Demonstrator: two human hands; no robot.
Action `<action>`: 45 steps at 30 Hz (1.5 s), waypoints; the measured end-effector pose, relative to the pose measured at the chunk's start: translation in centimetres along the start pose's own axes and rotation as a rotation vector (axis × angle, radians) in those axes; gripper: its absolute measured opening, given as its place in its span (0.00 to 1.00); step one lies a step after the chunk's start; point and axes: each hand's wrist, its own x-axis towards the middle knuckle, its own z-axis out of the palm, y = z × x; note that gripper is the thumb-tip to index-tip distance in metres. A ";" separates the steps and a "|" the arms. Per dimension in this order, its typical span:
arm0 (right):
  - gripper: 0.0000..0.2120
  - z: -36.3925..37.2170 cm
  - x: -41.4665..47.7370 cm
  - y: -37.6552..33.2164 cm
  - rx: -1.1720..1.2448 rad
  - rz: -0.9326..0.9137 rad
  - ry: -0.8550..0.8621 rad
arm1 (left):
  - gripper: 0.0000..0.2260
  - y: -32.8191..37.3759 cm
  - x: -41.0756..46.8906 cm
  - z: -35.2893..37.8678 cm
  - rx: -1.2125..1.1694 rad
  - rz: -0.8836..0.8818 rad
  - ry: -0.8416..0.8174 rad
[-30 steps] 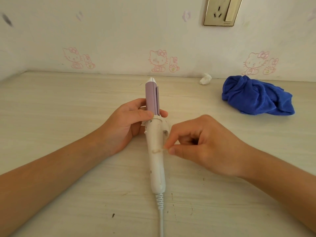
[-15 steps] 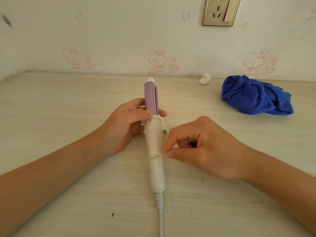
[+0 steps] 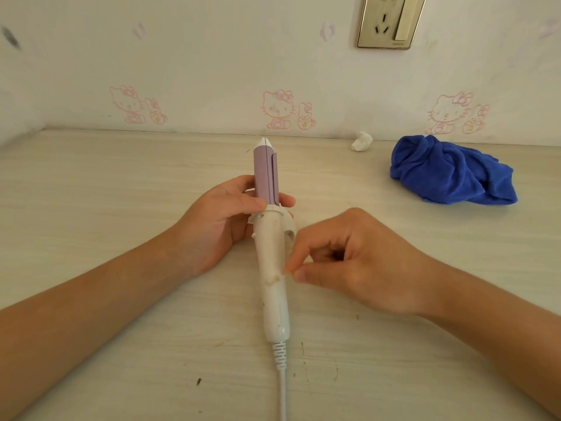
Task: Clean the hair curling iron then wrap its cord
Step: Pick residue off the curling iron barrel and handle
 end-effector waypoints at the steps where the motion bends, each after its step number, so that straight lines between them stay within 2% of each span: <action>1: 0.06 0.0 0.1 0.1 -0.015 -0.004 0.059 | 0.24 0.0 0.0 0.0 -0.002 -0.001 -0.006; 3: 0.07 -0.3 0.4 0.1 -0.054 0.011 0.163 | 0.26 0.1 0.1 0.0 -0.008 -0.005 -0.013; 4: 0.07 -0.4 0.3 0.1 -0.053 0.022 0.143 | 0.26 0.1 0.1 0.0 -0.008 -0.006 -0.013; 7: 0.06 -0.1 -0.2 -0.4 -0.021 0.007 -0.057 | 0.24 0.0 0.0 -0.1 -0.005 -0.004 -0.012; 11: 0.08 -0.2 0.2 -0.2 -0.105 -0.016 0.105 | 0.25 0.0 0.1 -0.1 0.005 -0.005 -0.014; 15: 0.06 -0.3 -0.3 -0.2 -0.022 -0.002 -0.056 | 0.25 0.0 0.0 -0.1 -0.012 -0.003 -0.013; 19: 0.06 -0.2 0.6 0.2 -0.038 -0.019 0.159 | 0.23 0.0 0.1 -0.2 -0.041 -0.002 -0.023; 23: 0.06 0.3 0.6 -0.1 -0.034 -0.016 0.083 | 0.22 0.0 0.0 -0.3 -0.055 0.007 -0.038; 27: 0.06 -0.2 1.0 0.4 -0.058 -0.006 0.292 | 0.23 -0.1 0.1 -0.3 -0.053 0.004 -0.034; 31: 0.07 0.1 0.3 0.5 -0.018 0.005 0.187 | 0.24 -0.2 0.0 -0.2 -0.048 0.010 -0.064; 35: 0.05 -0.2 0.4 0.9 0.149 0.001 0.256 | 0.22 0.0 0.1 -0.5 -0.094 -0.004 -0.086; 38: 0.04 0.0 0.2 0.7 0.280 -0.039 0.227 | 0.22 0.0 0.1 -0.6 -0.085 -0.002 -0.091; 41: 0.04 0.8 0.4 0.6 0.198 -0.080 0.207 | 0.22 0.1 0.1 -0.7 -0.062 -0.005 -0.114; 45: 0.04 0.9 0.7 0.7 0.098 -0.076 0.290 | 0.22 0.5 0.0 -0.7 -0.038 -0.017 -0.156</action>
